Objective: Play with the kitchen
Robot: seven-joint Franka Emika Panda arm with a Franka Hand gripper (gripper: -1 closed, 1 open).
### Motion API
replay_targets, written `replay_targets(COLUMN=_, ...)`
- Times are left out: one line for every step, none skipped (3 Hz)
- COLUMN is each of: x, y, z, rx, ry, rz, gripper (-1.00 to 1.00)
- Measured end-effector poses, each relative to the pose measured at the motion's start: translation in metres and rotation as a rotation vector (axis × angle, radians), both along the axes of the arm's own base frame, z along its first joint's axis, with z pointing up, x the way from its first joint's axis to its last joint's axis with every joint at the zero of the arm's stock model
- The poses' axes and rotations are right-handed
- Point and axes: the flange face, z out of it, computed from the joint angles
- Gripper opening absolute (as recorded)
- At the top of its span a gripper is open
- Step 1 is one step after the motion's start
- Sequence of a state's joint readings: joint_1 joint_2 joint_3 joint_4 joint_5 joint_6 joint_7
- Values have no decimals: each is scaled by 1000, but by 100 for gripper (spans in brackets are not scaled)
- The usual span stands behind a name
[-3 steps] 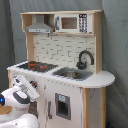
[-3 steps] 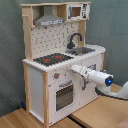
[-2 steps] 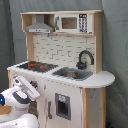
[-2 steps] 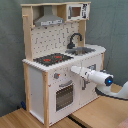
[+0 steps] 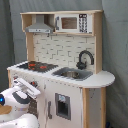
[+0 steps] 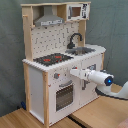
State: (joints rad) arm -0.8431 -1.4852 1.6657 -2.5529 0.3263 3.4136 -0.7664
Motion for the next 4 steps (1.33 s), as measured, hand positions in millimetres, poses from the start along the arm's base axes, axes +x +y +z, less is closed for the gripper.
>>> replay_targets(x=0, y=-1, z=0, rx=-102, ry=2, rz=-2, gripper=-100)
replay_targets(x=0, y=-1, z=-1, rx=-209, ry=4, rz=-3, gripper=-100)
replay_targets(x=0, y=-2, z=-1, rx=-314, ry=9, rz=-4, gripper=-100)
replay_targets(x=0, y=-2, z=-7, rx=-404, ry=24, rz=-10, gripper=-100)
